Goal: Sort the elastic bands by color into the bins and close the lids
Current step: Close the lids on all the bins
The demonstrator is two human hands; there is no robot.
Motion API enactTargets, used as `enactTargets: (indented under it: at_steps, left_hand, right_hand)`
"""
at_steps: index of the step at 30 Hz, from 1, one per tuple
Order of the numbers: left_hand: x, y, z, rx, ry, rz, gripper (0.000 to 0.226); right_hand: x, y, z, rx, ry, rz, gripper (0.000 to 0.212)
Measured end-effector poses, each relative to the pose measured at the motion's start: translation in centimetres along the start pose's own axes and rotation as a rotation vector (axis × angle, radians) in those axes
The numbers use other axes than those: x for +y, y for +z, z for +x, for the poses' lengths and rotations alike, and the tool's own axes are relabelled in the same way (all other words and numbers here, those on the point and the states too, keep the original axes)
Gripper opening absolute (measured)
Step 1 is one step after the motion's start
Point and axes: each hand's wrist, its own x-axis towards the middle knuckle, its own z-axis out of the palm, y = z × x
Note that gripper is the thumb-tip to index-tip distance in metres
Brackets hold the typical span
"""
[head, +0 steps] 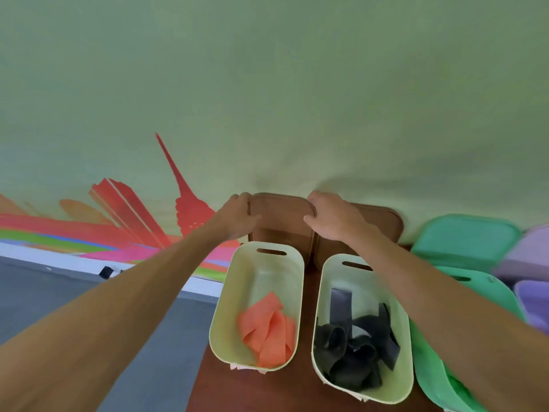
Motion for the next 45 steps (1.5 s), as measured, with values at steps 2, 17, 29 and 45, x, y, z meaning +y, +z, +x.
enactTargets:
  at_steps: [2, 17, 29, 45]
  left_hand:
    - [-0.4, 0.2, 1.4, -0.013, -0.006, 0.033, 0.06]
    - [-4.0, 2.1, 1.8, -0.131, -0.209, -0.368, 0.066]
    - [-6.3, 3.3, -7.1, -0.057, -0.157, -0.615, 0.038]
    - [-10.8, 7.9, -17.2, -0.086, -0.205, -0.456, 0.057]
  right_hand:
    - [-0.2, 0.5, 0.7, 0.017, 0.014, -0.049, 0.033]
    - [-2.7, 4.9, -1.5, -0.014, 0.293, 0.365, 0.068]
    - [-5.9, 6.1, -8.0, 0.184, 0.61, 0.753, 0.023]
    - [-7.5, 14.3, -17.4, 0.026, 0.579, 0.655, 0.058]
